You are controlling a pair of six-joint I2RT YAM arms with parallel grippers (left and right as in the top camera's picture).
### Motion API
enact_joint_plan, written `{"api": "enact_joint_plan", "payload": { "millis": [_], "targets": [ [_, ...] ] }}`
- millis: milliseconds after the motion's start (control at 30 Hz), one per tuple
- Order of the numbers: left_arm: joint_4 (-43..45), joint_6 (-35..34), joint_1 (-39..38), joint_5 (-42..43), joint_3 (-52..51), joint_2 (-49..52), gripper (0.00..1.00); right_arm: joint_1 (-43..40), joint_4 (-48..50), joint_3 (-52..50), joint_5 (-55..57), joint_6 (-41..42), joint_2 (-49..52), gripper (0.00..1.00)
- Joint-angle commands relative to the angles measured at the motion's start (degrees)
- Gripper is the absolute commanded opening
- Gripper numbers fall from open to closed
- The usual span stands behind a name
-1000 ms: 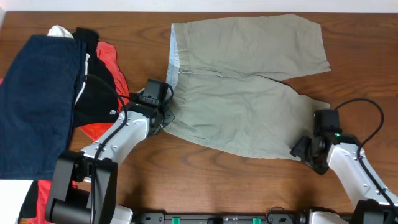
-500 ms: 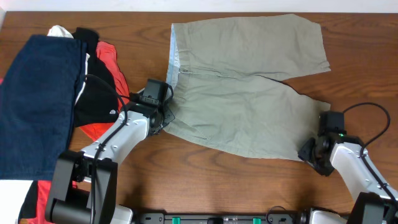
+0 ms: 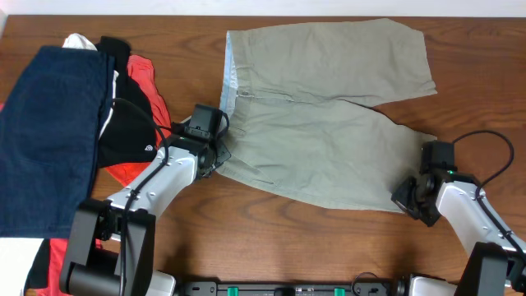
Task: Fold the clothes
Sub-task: 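Grasp the waistband corner with the left gripper and leg hem with the right, then lift the shorts with both grippers and fold the leg toward the waistband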
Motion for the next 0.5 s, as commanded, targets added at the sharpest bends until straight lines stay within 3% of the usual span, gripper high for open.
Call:
{"api": "enact_joint_plan", "payload": {
  "millis": [0,467],
  "targets": [
    [0.1,3.3,0.2,-2.3,0.0,-1.5,0.06,-0.4,0.2,-1.6,1.1,-1.7,3.0,0.01],
    [-1.0,11.9,0.2,-4.6,0.5,-18.4,0.06,-1.0,-9.5,17.7,-0.4,-7.8,2.6,0.01]
  ]
}}
